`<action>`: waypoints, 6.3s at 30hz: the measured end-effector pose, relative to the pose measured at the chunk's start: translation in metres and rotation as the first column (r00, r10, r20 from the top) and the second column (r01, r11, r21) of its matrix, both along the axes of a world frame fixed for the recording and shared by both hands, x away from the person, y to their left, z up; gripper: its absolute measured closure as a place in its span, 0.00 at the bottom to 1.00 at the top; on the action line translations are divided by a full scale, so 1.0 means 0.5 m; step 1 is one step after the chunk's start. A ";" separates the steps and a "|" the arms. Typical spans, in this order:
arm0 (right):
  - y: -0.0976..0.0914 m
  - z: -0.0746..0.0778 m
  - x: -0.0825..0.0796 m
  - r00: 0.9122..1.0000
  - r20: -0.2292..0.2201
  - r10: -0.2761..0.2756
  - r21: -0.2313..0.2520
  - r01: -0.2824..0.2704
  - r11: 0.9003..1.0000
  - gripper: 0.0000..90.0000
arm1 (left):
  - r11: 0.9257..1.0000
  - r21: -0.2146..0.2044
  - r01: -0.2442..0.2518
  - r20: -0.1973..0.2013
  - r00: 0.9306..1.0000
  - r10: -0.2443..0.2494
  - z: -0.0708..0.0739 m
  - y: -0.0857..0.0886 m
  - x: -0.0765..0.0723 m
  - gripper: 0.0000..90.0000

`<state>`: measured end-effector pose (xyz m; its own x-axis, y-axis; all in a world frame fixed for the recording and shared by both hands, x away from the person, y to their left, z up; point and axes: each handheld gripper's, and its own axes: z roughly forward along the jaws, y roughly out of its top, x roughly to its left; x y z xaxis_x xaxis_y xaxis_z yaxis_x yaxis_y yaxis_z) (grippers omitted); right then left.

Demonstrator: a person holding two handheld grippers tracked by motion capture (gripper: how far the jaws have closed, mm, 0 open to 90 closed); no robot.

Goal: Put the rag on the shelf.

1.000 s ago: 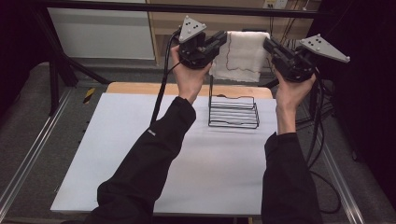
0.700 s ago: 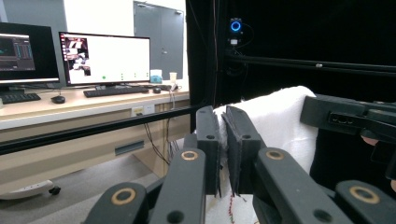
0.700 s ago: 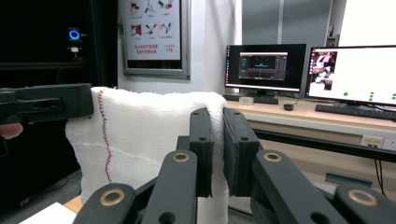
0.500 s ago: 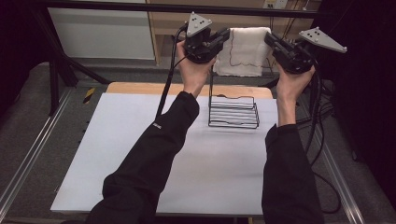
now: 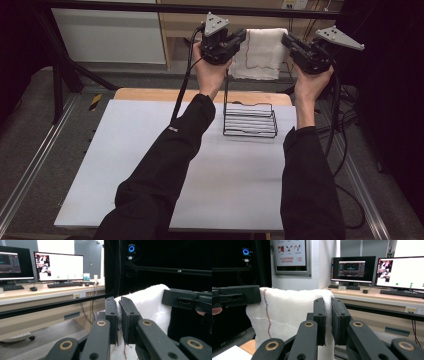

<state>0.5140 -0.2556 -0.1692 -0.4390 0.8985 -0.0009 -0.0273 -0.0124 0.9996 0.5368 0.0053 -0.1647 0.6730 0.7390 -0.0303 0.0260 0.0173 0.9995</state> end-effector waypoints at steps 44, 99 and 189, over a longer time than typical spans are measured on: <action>-0.012 -0.096 -0.052 0.995 -0.099 0.029 -0.043 -0.033 0.999 0.92 | 0.993 0.083 0.085 -0.061 0.995 -0.080 -0.107 0.012 -0.040 0.94; -0.018 -0.183 -0.131 0.989 -0.136 0.063 -0.095 -0.076 0.993 0.91 | 0.986 0.130 0.105 -0.173 0.981 -0.082 -0.104 0.017 -0.084 0.90; 0.031 -0.272 -0.193 0.910 -0.335 0.245 -0.049 -0.277 0.960 0.07 | 0.946 0.270 0.182 -0.353 0.932 -0.078 -0.334 0.233 -0.183 0.20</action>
